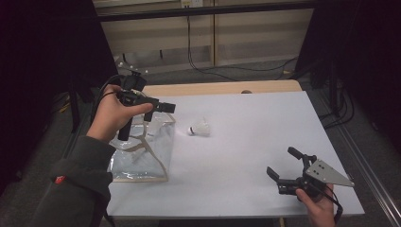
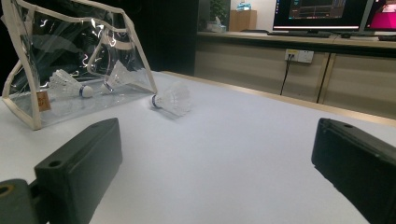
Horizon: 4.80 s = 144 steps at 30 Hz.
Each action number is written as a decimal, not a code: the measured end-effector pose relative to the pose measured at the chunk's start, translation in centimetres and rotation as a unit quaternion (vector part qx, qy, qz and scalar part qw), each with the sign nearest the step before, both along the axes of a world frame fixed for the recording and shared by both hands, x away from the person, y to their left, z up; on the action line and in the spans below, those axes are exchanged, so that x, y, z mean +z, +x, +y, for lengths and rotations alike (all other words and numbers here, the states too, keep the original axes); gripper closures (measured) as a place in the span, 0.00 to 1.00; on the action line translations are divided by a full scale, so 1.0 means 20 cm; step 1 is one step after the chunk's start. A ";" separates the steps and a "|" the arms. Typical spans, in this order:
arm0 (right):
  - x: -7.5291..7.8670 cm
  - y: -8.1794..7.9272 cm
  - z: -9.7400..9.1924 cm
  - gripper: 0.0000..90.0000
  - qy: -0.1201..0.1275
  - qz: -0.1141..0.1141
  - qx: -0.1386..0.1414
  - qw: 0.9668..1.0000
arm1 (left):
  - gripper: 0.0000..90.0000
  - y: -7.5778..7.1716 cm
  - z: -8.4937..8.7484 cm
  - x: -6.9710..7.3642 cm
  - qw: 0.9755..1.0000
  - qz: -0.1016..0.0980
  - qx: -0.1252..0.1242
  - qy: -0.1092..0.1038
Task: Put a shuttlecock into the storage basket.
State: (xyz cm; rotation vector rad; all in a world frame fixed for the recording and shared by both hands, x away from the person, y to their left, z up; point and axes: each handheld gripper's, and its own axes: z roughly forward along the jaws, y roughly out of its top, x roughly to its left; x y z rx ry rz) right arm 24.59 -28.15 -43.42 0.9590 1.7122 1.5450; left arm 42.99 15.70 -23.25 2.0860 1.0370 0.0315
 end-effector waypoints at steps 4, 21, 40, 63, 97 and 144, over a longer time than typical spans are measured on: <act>0.00 0.00 0.00 0.02 -0.002 -0.001 0.001 1.000 | 0.24 0.00 -0.03 -0.01 1.000 0.001 -0.007 0.000; 0.00 0.00 0.00 0.02 -0.002 0.000 0.000 1.000 | 0.22 -0.03 -0.12 -0.04 1.000 0.007 -0.021 -0.001; 0.00 0.00 0.00 0.02 -0.002 -0.001 0.000 1.000 | 0.19 -0.04 -0.20 -0.10 0.999 0.011 -0.034 0.009; 0.00 0.00 0.00 0.02 -0.003 -0.003 0.001 1.000 | 0.14 -0.03 -0.29 -0.23 0.999 0.015 -0.034 0.023; 0.01 0.00 0.00 0.02 -0.002 -0.004 0.002 1.000 | 0.04 0.02 -0.39 -0.42 0.999 0.018 -0.024 0.045; 0.01 0.00 0.00 0.02 -0.001 -0.006 0.003 1.000 | 0.07 0.09 -0.45 -0.65 0.997 -0.002 -0.001 0.075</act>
